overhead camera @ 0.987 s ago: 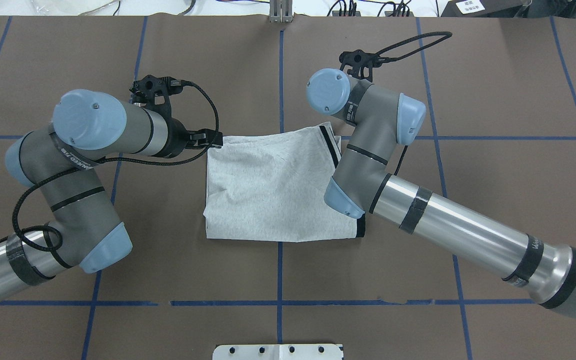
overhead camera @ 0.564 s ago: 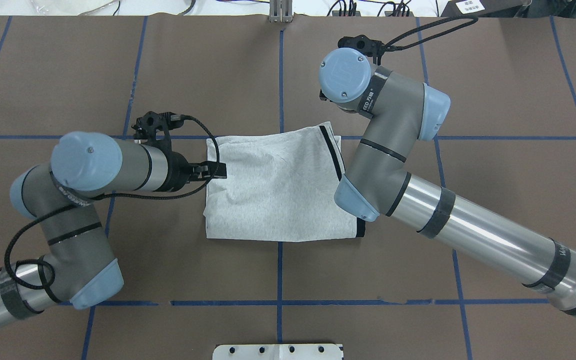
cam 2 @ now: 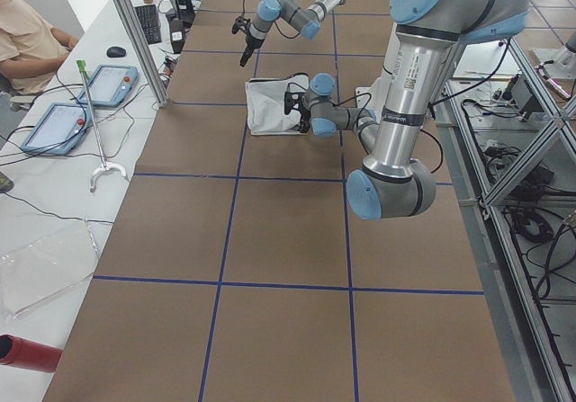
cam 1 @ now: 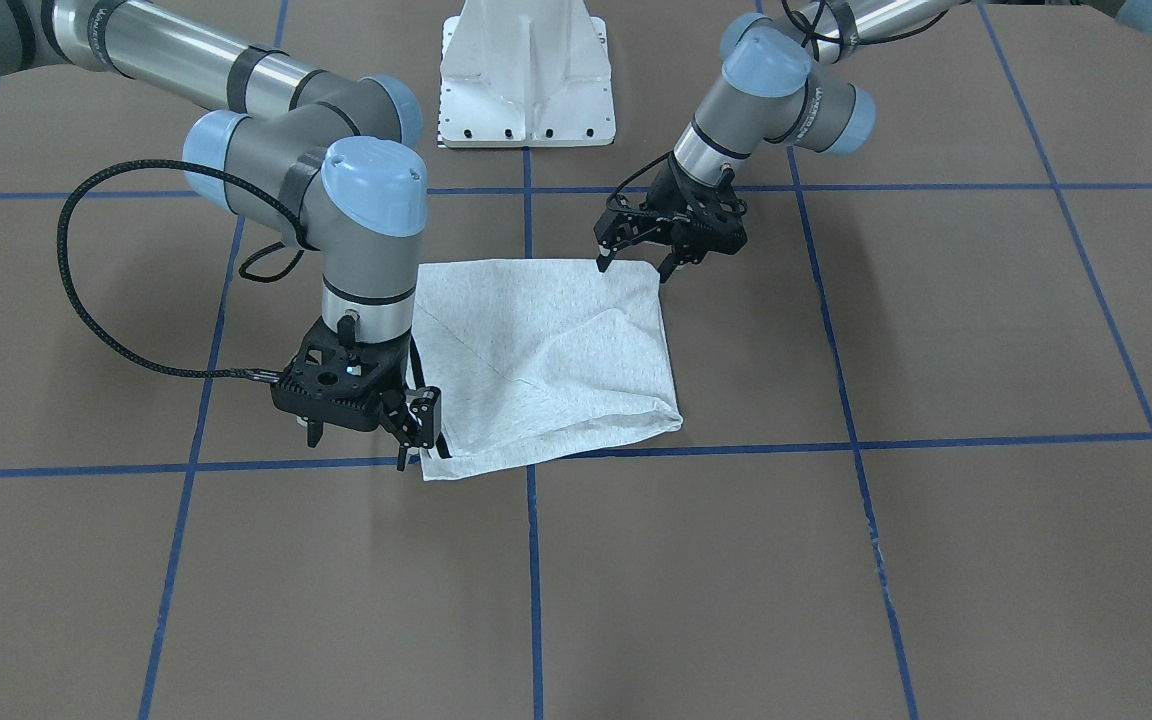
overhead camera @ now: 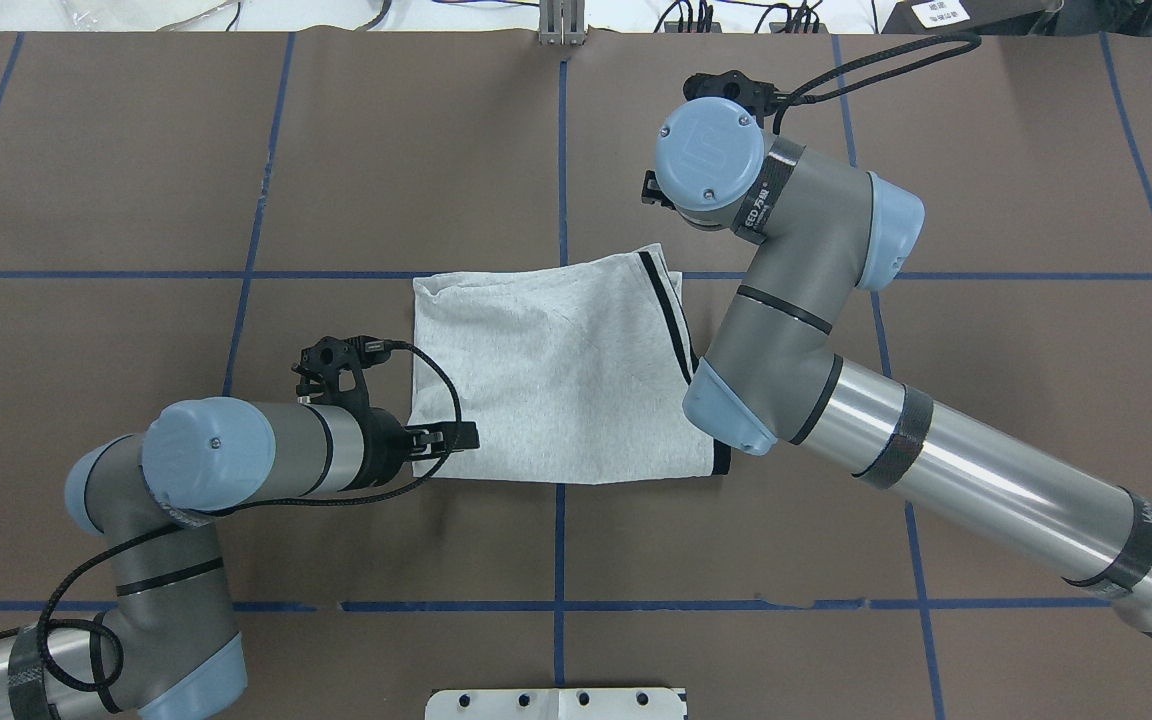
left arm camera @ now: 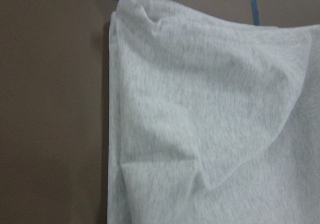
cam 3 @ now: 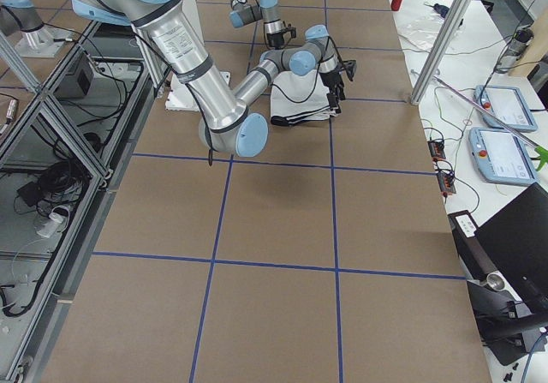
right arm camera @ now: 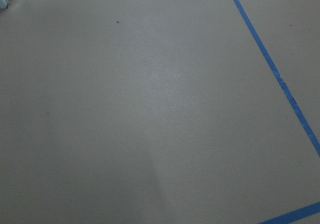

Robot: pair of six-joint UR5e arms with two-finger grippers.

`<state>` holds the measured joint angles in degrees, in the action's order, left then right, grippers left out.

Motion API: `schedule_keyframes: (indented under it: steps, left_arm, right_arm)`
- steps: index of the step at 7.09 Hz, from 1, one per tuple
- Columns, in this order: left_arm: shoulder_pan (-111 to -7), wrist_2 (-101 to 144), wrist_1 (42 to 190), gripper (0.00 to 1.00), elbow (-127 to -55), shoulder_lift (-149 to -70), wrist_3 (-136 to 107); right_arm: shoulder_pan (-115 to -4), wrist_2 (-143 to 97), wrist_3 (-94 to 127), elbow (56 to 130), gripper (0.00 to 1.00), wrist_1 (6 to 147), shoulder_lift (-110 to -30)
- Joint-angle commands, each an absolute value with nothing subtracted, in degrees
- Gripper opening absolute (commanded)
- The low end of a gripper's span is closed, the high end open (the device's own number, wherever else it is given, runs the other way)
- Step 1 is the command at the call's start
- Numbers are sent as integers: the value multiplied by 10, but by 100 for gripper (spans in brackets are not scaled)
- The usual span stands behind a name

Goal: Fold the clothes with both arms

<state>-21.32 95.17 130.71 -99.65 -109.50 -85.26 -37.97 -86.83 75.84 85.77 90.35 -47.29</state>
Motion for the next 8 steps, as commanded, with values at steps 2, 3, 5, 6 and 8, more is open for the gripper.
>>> schedule_keyframes:
  steps: [2,3,5,6,8]
  left_arm:
    - [-198,939,1308,0,-999,-1092,-867]
    - [-198,940,1308,0,-1008,-1075,-866]
    - [-198,940,1308,0,-1027,-1052,-863]
    - [-198,940,1307,82,-1029,-1052,-862]
    - [-209,969,1301,100,-1075,-1047,-845]
  right_arm:
    - [-380,-867,760,859,100,904,-475]
    - [-379,-867,761,860,100,904,-475]
    - [-376,-867,762,865,100,904,-478]
    - [-376,-867,761,878,100,904,-488]
    - [-375,-868,761,884,100,904,-492]
